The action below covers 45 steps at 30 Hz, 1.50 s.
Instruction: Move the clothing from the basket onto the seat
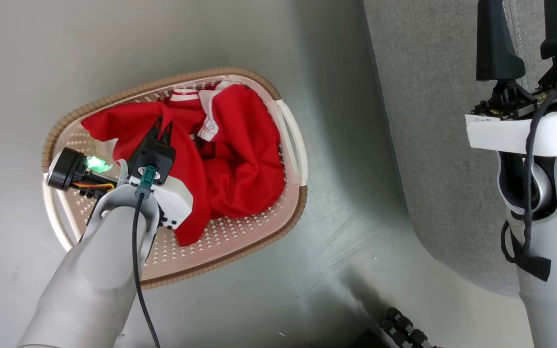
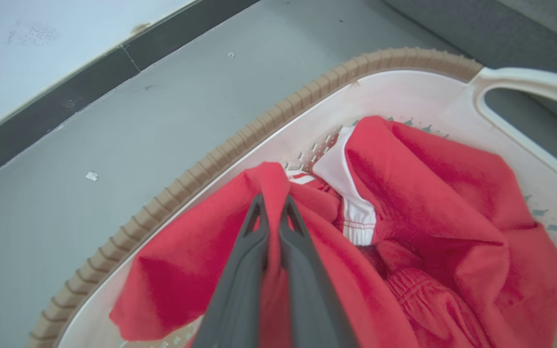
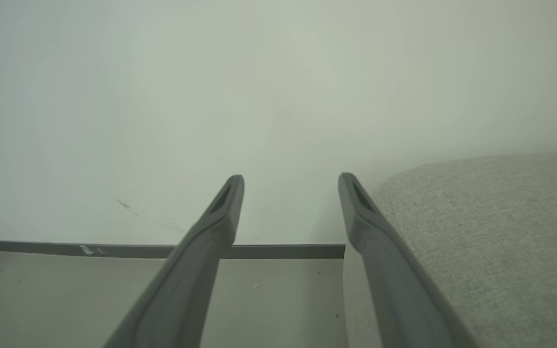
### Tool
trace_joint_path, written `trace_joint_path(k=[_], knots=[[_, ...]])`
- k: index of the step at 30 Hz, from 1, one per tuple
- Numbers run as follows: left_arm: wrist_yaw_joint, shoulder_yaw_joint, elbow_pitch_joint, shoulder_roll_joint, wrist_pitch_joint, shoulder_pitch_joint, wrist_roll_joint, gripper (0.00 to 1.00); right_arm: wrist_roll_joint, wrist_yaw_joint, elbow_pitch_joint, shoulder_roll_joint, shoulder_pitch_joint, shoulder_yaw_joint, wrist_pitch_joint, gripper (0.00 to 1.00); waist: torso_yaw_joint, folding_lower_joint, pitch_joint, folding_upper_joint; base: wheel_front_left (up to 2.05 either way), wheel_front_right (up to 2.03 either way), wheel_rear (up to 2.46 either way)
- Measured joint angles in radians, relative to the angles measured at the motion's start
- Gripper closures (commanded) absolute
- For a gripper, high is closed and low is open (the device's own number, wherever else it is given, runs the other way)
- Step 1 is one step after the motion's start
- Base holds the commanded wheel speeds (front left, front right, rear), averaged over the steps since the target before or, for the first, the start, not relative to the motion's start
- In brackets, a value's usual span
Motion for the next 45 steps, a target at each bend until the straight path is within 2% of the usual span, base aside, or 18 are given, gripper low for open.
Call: trace_joint_path(k=[12,18,24,30,39,45], knots=[[0.019,0.053,-0.220,0.013,-0.006,0.041,-0.035,1.00,-0.059,0.000,0.027,-0.002,0.005,0.006,0.000,0.00,0.062,0.0000,-0.073,0.0000,0.00,0.00,0.00],[0.026,0.087,-0.366,0.041,-0.010,0.046,-0.045,1.00,-0.091,0.000,0.034,-0.004,0.020,0.030,0.000,0.00,0.091,0.0000,-0.120,0.0000,0.00,0.00,0.00],[0.029,0.100,-0.454,0.067,-0.010,0.100,-0.068,1.00,-0.102,0.000,0.063,-0.005,0.046,0.046,0.000,0.00,0.115,0.0000,-0.173,0.0000,0.00,0.00,0.00],[0.006,0.104,-0.526,0.075,-0.010,0.125,-0.087,1.00,-0.121,0.000,0.084,-0.007,0.084,0.050,0.000,0.00,0.135,0.0000,-0.231,0.0000,0.00,0.00,0.00],[-0.039,0.102,-0.590,0.130,-0.010,0.158,-0.095,1.00,-0.145,0.000,0.126,-0.008,0.141,0.077,0.000,0.00,0.159,-0.0001,-0.327,0.0000,0.00,0.00,0.00],[-0.074,0.094,-0.613,0.145,0.000,0.165,-0.111,1.00,-0.145,0.000,0.156,-0.009,0.176,0.109,0.000,0.00,0.173,-0.0001,-0.394,0.0000,0.00,0.00,0.00]])
